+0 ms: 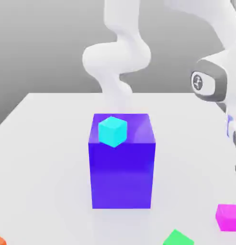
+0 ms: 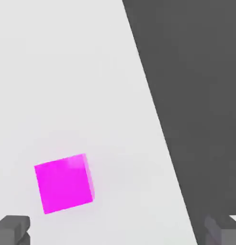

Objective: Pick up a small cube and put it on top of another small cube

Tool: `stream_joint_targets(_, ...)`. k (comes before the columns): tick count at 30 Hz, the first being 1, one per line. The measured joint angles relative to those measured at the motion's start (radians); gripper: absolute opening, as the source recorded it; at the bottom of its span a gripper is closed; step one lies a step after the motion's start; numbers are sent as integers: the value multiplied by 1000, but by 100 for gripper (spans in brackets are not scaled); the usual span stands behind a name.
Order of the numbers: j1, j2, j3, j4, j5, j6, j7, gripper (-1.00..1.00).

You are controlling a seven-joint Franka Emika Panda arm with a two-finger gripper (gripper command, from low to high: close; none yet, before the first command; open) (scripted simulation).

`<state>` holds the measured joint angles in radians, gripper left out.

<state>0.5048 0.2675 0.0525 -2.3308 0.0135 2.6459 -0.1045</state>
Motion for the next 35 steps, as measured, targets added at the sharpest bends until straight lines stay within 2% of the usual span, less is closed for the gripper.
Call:
stream_joint_targets(2,22,70,0,2,-43,32,-15,0)
stream_joint_targets(6,38,215,-13,29,-67,139,-12,0)
stream_joint_targets(7,40,234,-14,33,-69,153,-11,-100)
stream_joint_targets(13,40,243,-15,35,-70,158,-10,-100)
stream_joint_targets(18,28,104,0,5,-58,50,-20,-100)
stream_joint_targets(26,-155,8,-88,54,-1,-96,-216,-100)
stream_joint_targets(28,-185,27,-101,65,12,-87,-251,-100)
stream_joint_targets(31,-199,120,-98,73,24,-3,-267,-100)
stream_joint_targets(32,-201,137,-98,75,26,13,-269,100)
stream_joint_targets(35,-201,137,-98,75,26,13,-269,100)
